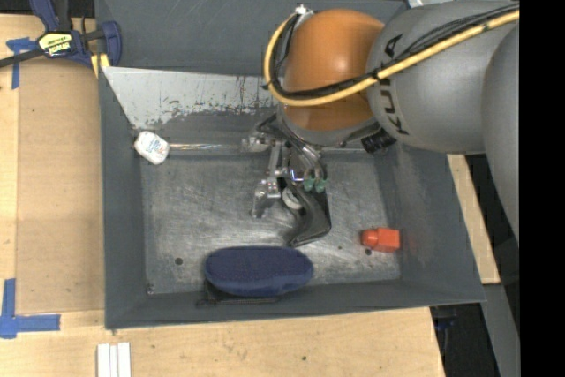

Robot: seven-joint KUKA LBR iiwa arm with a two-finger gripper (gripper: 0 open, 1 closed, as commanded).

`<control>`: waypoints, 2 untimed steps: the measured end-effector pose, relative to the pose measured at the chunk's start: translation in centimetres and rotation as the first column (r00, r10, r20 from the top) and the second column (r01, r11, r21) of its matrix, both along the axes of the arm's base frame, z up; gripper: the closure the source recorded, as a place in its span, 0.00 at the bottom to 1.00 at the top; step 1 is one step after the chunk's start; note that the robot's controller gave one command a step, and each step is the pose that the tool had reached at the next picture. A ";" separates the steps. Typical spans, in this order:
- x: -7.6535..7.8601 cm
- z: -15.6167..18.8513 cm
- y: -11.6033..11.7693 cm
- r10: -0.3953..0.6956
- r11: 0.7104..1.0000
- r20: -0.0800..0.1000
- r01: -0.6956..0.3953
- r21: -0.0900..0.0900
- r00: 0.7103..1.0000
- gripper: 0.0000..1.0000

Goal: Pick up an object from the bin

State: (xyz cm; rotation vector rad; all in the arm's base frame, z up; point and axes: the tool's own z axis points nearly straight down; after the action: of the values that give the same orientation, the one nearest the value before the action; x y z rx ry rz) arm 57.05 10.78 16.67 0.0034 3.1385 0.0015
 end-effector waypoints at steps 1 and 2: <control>-4.6 -6.0 -6.7 0.080 0.997 -0.009 -0.080 -0.004 0.997 0.00; -3.7 -8.8 -13.2 -0.130 0.992 0.014 0.129 0.008 0.991 0.00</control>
Offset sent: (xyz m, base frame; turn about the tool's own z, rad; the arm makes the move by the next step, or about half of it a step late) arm -0.0444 -0.0619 -0.0567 -0.0851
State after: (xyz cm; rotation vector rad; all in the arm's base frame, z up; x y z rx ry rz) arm 53.34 -2.37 7.87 0.2061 3.1176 0.0119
